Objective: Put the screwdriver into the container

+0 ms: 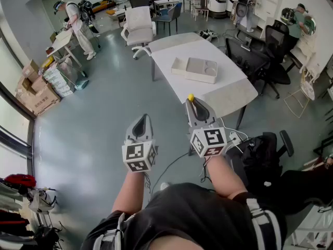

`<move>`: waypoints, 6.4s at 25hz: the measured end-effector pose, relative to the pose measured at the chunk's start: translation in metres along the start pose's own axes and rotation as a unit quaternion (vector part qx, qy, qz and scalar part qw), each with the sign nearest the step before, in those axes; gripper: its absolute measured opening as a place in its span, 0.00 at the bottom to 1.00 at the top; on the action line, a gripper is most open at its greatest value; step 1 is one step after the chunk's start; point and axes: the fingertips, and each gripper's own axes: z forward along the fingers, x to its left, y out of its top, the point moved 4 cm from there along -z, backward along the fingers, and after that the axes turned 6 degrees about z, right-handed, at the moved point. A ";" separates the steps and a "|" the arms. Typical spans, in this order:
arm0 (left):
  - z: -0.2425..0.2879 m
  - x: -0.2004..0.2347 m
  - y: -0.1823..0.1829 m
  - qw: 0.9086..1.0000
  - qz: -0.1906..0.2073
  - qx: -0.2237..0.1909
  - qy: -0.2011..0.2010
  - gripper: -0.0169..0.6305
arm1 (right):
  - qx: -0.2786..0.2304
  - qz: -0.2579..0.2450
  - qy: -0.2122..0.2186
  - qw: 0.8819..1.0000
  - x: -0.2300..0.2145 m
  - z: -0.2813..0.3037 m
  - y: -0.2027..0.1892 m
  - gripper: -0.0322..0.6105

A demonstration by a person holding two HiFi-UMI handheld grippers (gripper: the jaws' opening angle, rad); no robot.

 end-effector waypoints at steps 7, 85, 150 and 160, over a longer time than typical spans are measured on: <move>0.002 0.008 -0.006 1.000 -0.009 0.003 -0.001 0.04 | 0.009 -0.010 0.009 1.000 0.009 0.006 -0.010 0.15; 0.429 0.120 -0.020 0.995 0.001 0.020 -0.098 0.04 | 0.051 -0.009 -0.084 0.995 -0.187 0.362 -0.100 0.15; 0.843 0.093 -0.118 0.919 0.016 0.150 -0.364 0.04 | 0.366 0.127 -0.300 0.872 -0.430 0.568 -0.352 0.15; 0.839 0.108 -0.126 0.927 0.019 0.158 -0.340 0.04 | 0.428 0.148 -0.284 0.845 -0.415 0.581 -0.382 0.15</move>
